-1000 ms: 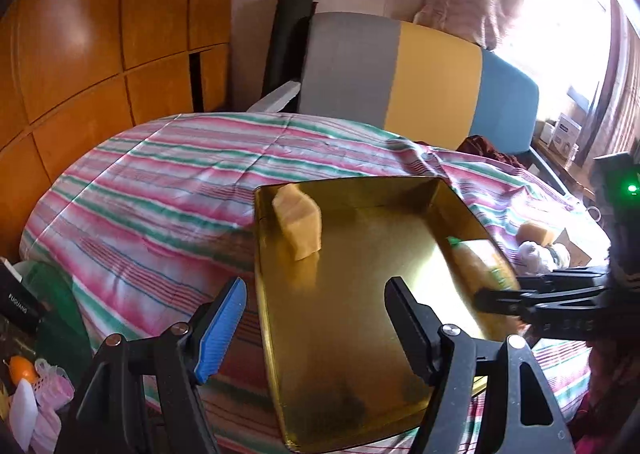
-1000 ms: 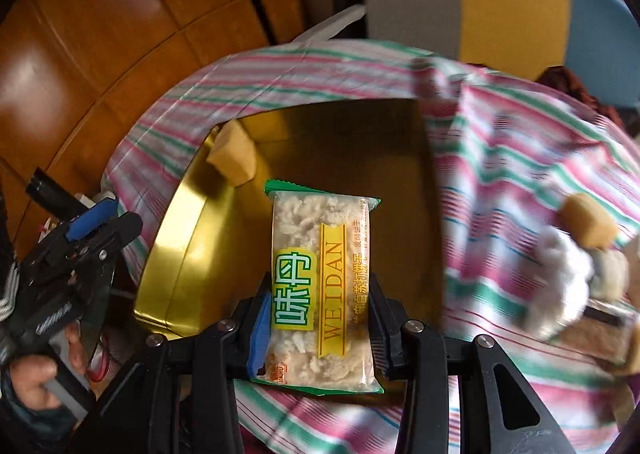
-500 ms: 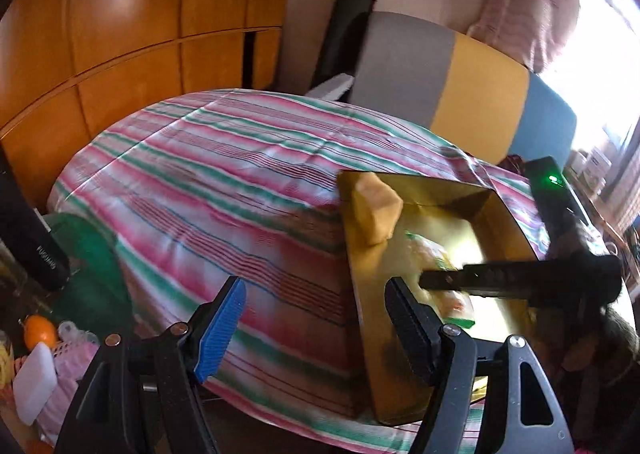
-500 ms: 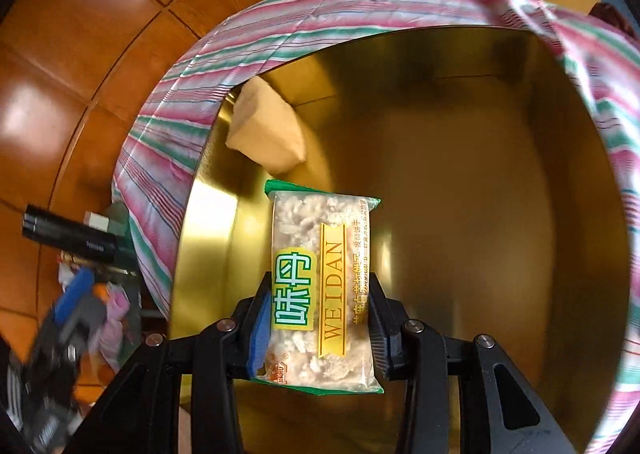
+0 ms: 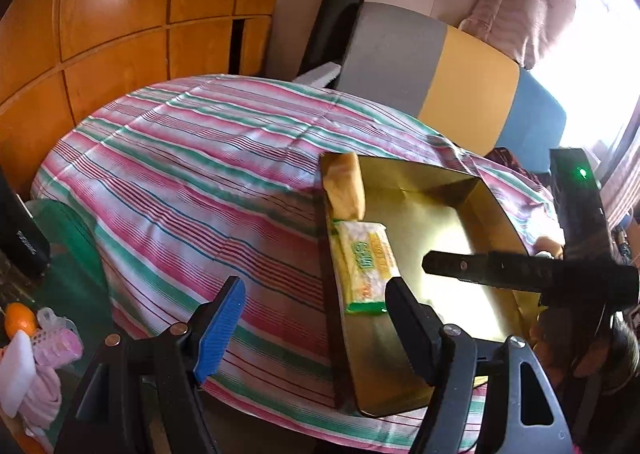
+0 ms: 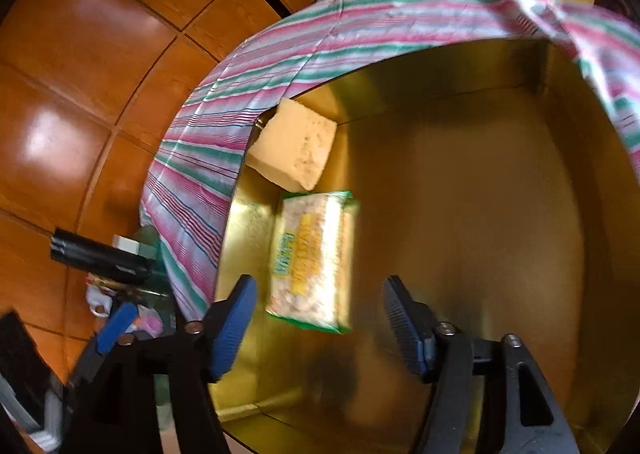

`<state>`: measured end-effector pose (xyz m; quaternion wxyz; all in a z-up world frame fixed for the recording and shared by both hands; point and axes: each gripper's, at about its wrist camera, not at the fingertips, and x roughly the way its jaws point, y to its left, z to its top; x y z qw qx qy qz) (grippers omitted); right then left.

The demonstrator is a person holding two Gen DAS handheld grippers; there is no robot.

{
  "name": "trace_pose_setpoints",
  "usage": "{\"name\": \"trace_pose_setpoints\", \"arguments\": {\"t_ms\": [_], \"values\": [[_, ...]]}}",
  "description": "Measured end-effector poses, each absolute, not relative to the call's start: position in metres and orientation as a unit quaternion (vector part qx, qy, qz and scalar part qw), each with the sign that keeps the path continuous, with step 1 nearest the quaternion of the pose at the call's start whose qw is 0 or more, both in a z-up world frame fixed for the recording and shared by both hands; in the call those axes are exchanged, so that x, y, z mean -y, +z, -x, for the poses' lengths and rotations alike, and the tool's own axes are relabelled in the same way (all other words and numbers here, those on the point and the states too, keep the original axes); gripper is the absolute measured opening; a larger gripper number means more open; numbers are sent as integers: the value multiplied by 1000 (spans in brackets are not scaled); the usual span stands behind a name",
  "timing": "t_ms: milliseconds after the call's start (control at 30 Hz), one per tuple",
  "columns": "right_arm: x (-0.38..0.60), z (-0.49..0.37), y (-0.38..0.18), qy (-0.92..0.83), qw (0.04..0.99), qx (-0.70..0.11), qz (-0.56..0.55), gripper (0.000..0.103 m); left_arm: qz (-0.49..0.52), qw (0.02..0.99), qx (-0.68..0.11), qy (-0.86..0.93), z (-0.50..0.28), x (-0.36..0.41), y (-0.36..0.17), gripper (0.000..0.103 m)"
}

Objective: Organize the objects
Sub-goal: 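Move the left gripper back to the pile toward the white wrapped bundle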

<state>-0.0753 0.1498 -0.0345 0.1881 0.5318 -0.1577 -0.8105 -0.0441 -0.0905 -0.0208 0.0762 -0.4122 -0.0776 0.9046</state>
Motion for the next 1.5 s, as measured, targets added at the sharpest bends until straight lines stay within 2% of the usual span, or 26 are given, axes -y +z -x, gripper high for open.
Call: {"name": "trace_pose_setpoints", "arguments": {"t_ms": [200, 367, 633, 967, 1067, 1167, 1300, 1367, 1500], "values": [[-155, 48, -23, -837, 173, 114, -507, 102, 428, 93, 87, 895, 43, 80, -26, 73], [-168, 33, -12, -854, 167, 85, -485, 103, 443, 118, 94, 884, 41, 67, -28, 72], [-243, 4, 11, -878, 122, 113, -449, 103, 435, 175, 64, 881, 37, 24, -14, 72], [-422, -48, 21, -887, -54, 160, -430, 103, 424, 259, -3, 868, 40, -57, 7, 72], [-479, -70, 20, -883, -121, 185, -415, 103, 417, 302, -29, 857, 39, -98, 13, 71], [-527, -93, 17, -879, -180, 214, -387, 103, 416, 334, -54, 844, 37, -139, 14, 64], [-576, -121, 8, -859, -234, 304, -340, 103, 423, 370, -84, 823, 37, -201, 10, 63], [-594, -130, 6, -850, -233, 355, -313, 103, 428, 382, -91, 814, 39, -224, 4, 62], [-610, -140, 7, -841, -223, 404, -283, 103, 446, 384, -104, 802, 47, -270, -16, 61]]}}
